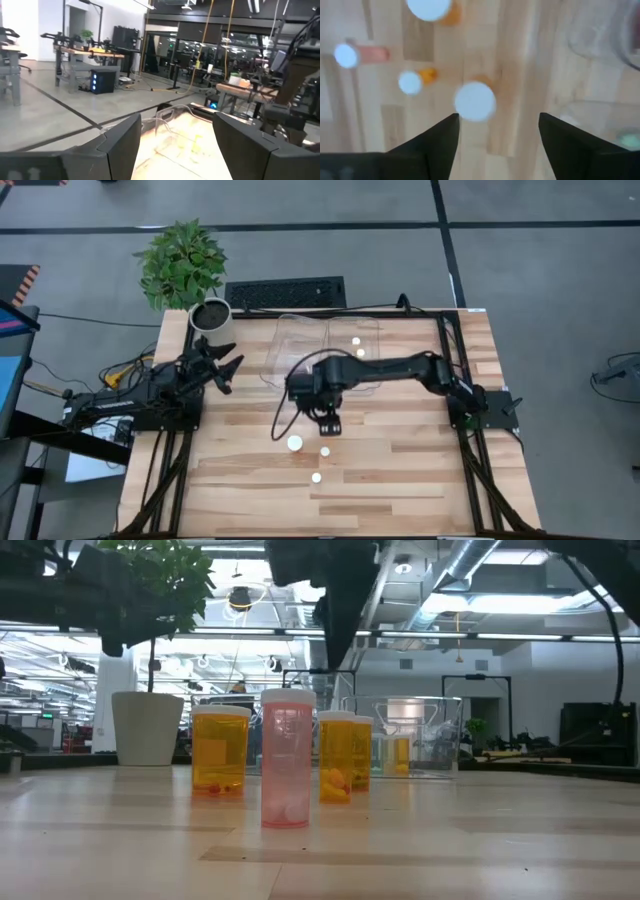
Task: Pick and place medicine bottles into bin by pill shape (circle, oval)
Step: Put the right big orange capsule bottle into the left transparent bin
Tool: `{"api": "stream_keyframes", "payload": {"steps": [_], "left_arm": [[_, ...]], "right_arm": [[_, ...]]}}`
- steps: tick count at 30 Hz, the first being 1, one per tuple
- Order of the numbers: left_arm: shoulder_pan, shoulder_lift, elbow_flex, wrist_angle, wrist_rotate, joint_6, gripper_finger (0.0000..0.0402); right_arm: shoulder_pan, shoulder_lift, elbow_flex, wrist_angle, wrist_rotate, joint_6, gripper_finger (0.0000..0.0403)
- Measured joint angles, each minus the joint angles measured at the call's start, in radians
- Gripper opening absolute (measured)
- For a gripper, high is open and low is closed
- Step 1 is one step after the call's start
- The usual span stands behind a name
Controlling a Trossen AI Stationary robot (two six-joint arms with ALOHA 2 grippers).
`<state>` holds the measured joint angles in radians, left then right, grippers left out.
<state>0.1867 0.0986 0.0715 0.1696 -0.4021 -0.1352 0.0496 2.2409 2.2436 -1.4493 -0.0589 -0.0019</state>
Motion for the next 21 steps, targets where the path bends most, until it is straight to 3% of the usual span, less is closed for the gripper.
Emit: {"api": "stream_keyframes", "payload": {"steps": [5, 14, 17, 21], "left_arm": [[0.000, 0.000, 0.000, -0.006, 0.003, 0.000, 0.0240], [0.000, 0.000, 0.000, 0.005, -0.004, -0.032, 0.0240], [0.000, 0.000, 0.000, -0.003, -0.006, -0.052, 0.0240], [0.000, 0.000, 0.000, -0.013, -0.013, -0.066, 0.0240]], "right_arm": [[0.019, -0.081, -0.172, 0.160, 0.002, 0.056, 0.0293], [0.023, -0.374, -0.747, 0.721, 0.004, 0.093, 0.0294], [0.027, -0.407, -0.846, 0.828, 0.008, 0.075, 0.0294], [0.044, -0.387, -0.874, 0.864, 0.008, 0.035, 0.0294]]}}
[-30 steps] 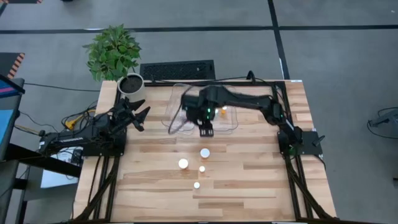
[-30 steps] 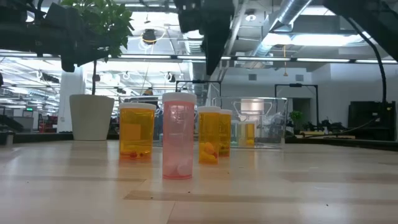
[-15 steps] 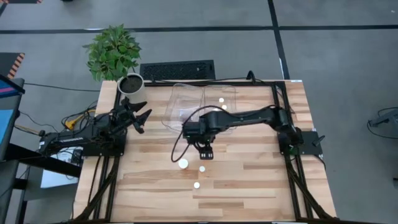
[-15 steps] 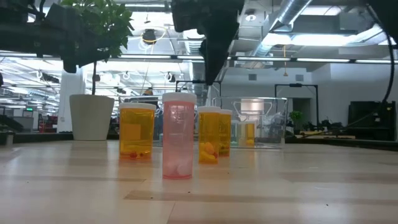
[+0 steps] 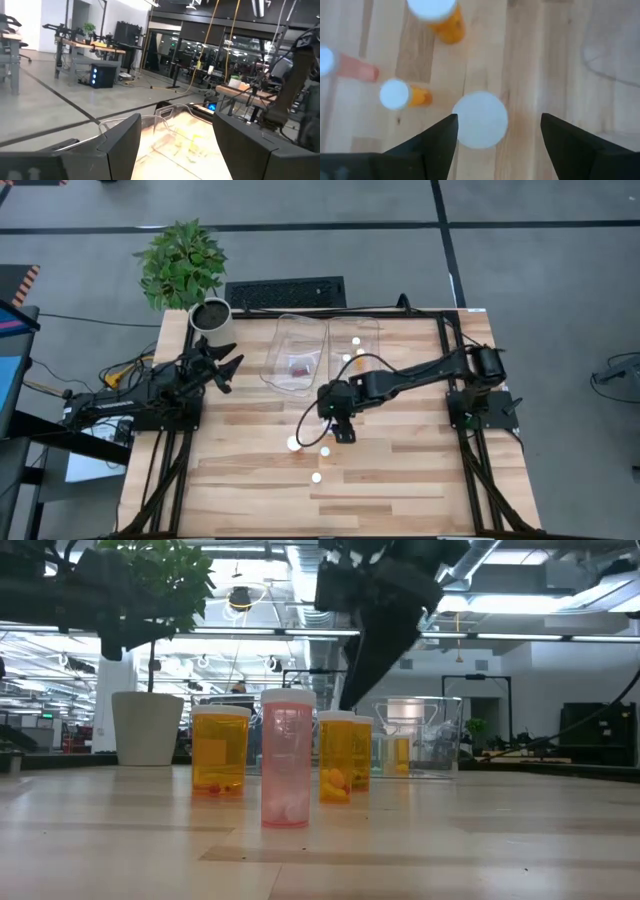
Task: Pick and place medicine bottles into bin by pill shape (circle, oval)
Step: Put the right big orange capsule bottle into the left transparent bin
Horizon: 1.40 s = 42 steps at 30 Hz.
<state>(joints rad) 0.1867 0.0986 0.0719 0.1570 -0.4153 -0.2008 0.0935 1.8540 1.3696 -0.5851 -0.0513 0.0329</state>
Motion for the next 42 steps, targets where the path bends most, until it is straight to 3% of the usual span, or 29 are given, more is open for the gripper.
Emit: {"api": "stream_keyframes", "payload": {"steps": [29, 42], "left_arm": [[0.000, 0.000, 0.000, -0.010, -0.013, 0.021, 0.0240], [0.000, 0.000, 0.000, -0.011, -0.013, 0.021, 0.0240]], "right_arm": [[0.037, 0.032, 0.008, 0.039, -0.002, -0.031, 0.0294], [0.033, 0.033, -0.057, 0.108, 0.000, -0.014, 0.0294]]}}
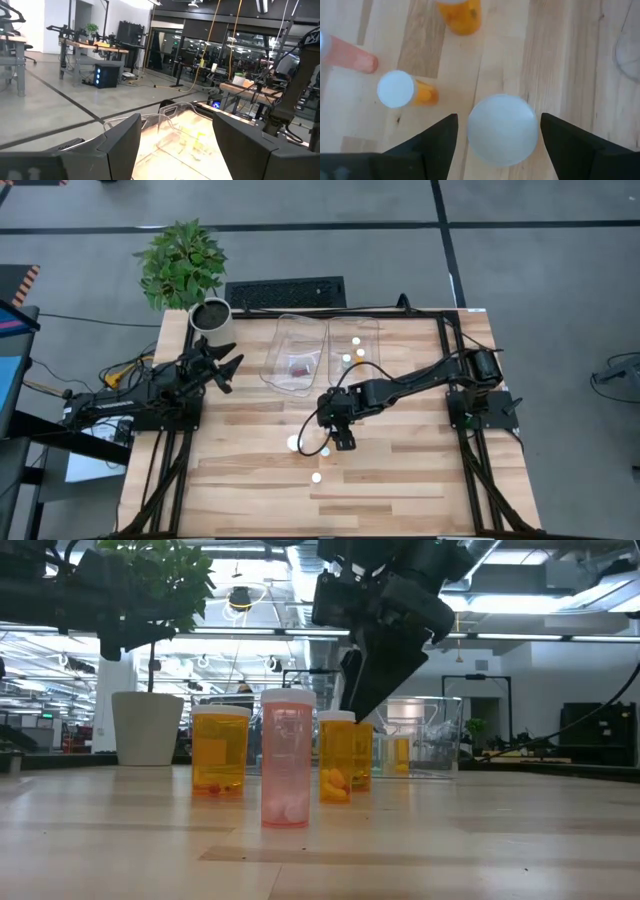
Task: Pick and place medicine bottles into bin by pill shape (circle, oval)
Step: Put the right big orange capsule bottle into the left transparent bin
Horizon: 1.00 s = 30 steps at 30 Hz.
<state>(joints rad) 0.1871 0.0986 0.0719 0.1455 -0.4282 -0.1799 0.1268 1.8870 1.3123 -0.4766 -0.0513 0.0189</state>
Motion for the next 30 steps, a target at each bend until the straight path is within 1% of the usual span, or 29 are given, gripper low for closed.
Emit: {"api": "stream_keyframes", "payload": {"steps": [5, 11, 15, 22, 25, 30], "left_arm": [[0.000, 0.000, 0.000, 0.000, 0.000, 0.000, 0.0240], [0.000, 0.000, 0.000, 0.000, 0.000, -0.001, 0.0240], [0.000, 0.000, 0.000, -0.005, -0.001, 0.000, 0.0240], [0.000, 0.000, 0.000, -0.024, -0.001, 0.000, 0.0240], [0.000, 0.000, 0.000, -0.024, -0.001, 0.000, 0.0240], [0.000, 0.000, 0.000, -0.024, -0.001, 0.000, 0.0240]], "right_arm": [[0.000, 0.000, -0.006, 0.010, 0.000, -0.001, 0.0292], [-0.005, 0.000, -0.006, 0.011, 0.001, -0.001, 0.0273], [-0.005, 0.000, -0.006, 0.011, 0.001, 0.002, 0.0251], [-0.018, -0.001, -0.005, 0.012, 0.002, 0.006, 0.0195], [-0.025, -0.001, -0.004, 0.012, 0.002, 0.007, 0.0193], [-0.033, -0.003, 0.005, -0.008, 0.003, 0.002, 0.0214]]}}
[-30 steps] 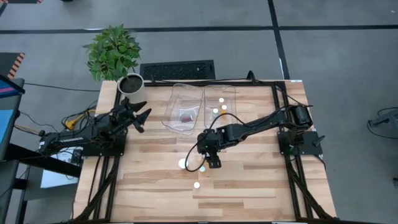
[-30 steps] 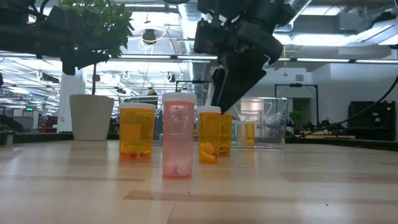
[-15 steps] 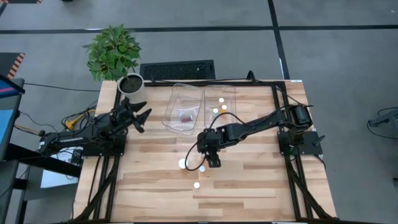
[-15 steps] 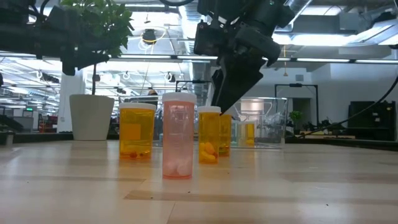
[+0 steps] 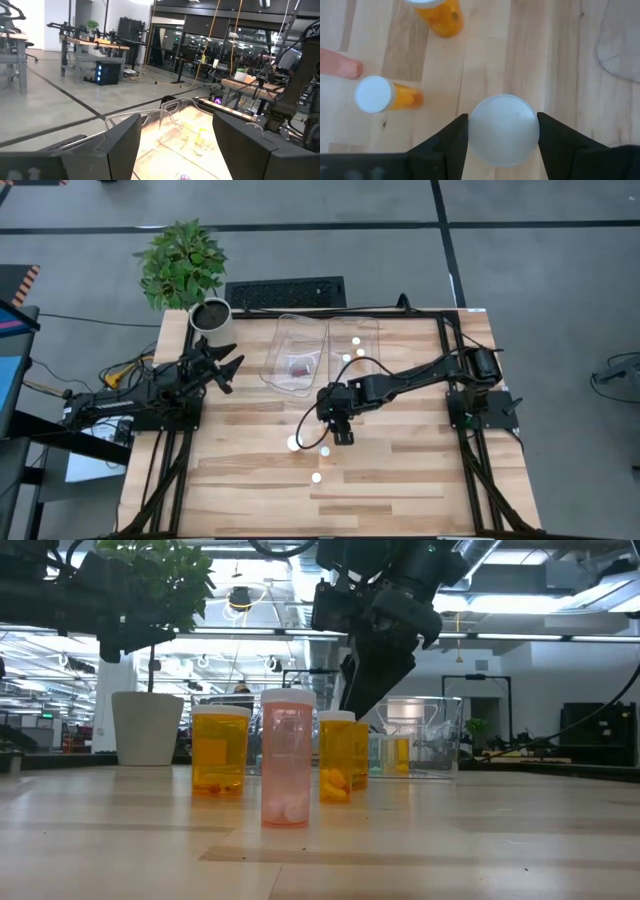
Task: Pick and place medicine bottles into bin by pill shape (circle, oval)
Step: Put the right big orange capsule bottle into the left transparent bin
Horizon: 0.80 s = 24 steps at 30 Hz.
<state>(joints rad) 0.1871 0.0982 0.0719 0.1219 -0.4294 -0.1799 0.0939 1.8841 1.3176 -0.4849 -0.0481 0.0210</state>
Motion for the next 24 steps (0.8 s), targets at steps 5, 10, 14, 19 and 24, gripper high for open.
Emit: {"api": "stream_keyframes", "payload": {"steps": [5, 10, 14, 19, 24], "left_arm": [[0.000, 0.000, 0.000, 0.000, 0.000, 0.003, 0.0240], [0.000, 0.000, 0.000, 0.000, 0.000, 0.003, 0.0240], [0.000, 0.000, 0.000, 0.000, 0.000, 0.005, 0.0240], [0.000, 0.000, 0.000, 0.000, 0.000, 0.026, 0.0240], [0.000, 0.000, 0.000, 0.000, 0.000, 0.027, 0.0240]], "right_arm": [[-0.023, -0.007, 0.123, -0.128, -0.002, -0.067, 0.0213], [-0.065, -0.008, 0.321, -0.320, -0.002, -0.167, 0.0214], [-0.126, -0.008, 0.473, -0.393, 0.000, -0.241, 0.0222], [-0.243, -0.009, 0.571, -0.326, 0.047, -0.342, 0.0220], [-0.382, 0.022, 0.570, -0.190, 0.035, -0.352, 0.0218]]}}
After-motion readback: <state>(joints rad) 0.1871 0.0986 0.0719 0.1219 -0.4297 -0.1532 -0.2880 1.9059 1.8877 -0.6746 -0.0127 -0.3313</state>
